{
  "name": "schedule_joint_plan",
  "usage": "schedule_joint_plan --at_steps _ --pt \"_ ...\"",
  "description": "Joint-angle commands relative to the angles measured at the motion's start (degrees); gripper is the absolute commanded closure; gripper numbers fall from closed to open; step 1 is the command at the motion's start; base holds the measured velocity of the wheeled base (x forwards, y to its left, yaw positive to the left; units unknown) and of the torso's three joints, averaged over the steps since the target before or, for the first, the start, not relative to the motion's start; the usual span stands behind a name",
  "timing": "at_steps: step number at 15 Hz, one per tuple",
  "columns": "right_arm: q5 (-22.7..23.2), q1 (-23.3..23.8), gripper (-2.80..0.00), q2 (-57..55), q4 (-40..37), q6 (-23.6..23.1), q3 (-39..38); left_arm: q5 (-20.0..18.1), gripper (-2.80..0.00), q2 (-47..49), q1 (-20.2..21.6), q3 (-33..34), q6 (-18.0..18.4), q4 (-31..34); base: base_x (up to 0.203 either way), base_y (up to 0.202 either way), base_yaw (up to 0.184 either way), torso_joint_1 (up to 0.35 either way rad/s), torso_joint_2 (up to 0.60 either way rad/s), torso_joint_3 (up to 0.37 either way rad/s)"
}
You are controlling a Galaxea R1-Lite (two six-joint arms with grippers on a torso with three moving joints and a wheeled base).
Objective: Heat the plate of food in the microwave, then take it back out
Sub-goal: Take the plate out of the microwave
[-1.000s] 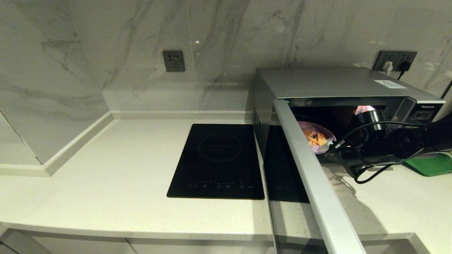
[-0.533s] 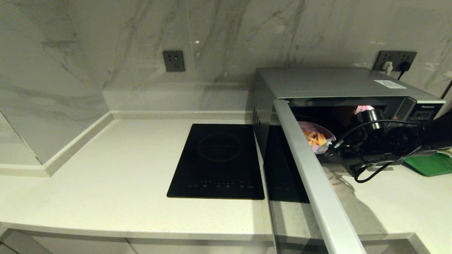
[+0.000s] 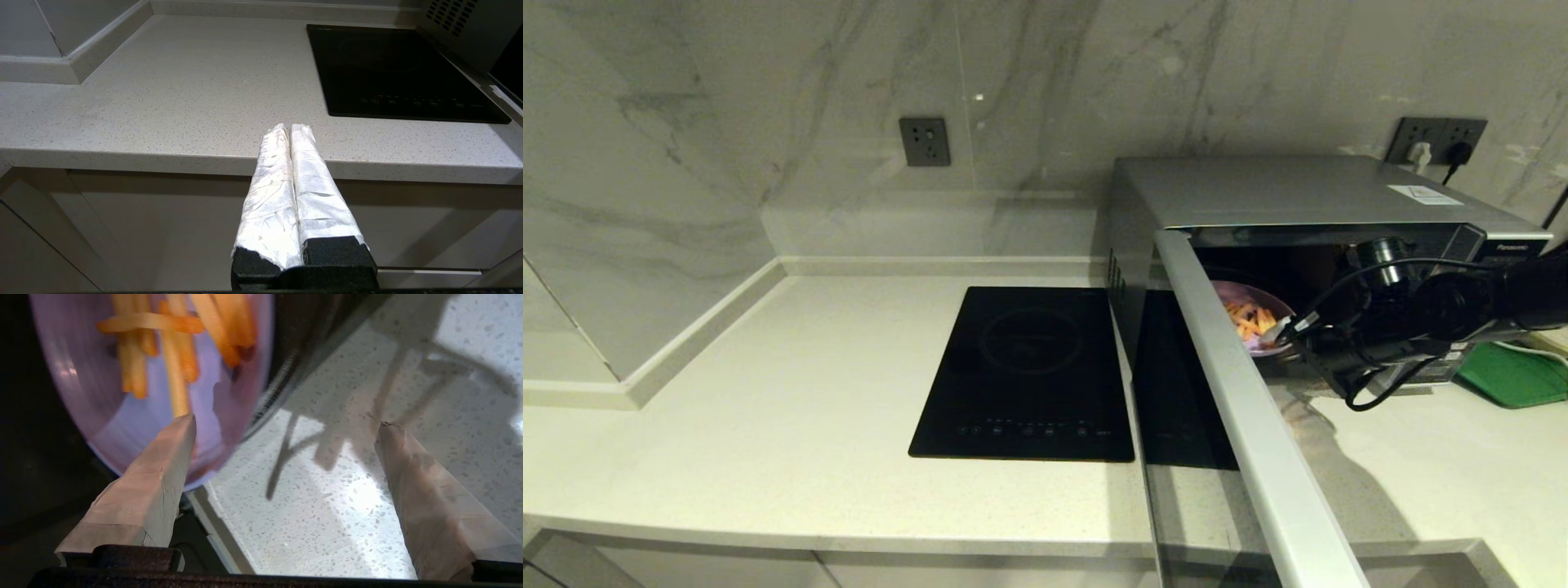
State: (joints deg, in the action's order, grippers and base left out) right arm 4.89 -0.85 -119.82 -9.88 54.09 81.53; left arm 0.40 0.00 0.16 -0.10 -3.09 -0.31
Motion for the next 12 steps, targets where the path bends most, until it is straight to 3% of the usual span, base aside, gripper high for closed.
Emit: schedule_joint_plan --at_steps 1,5,12 --pt "0.0 -0.3 -2.80 -0.2 -1.1 0.3 2.5 0.0 0.00 0.0 0.0 0.0 -0.1 0.0 0.000 0.000 0.000 0.000 0.00 0.000" --pt "-0.9 -1.1 -2.80 -2.5 -6.2 0.5 7.2 0.0 0.00 0.0 0.0 0.0 -0.1 0.0 0.000 0.000 0.000 0.000 0.00 0.000" --pt "-4.1 -2.7 -2.80 -4.0 -8.6 0.4 9.8 0.0 0.00 0.0 0.0 0.0 -0.1 0.0 0.000 0.000 0.000 0.000 0.00 0.000"
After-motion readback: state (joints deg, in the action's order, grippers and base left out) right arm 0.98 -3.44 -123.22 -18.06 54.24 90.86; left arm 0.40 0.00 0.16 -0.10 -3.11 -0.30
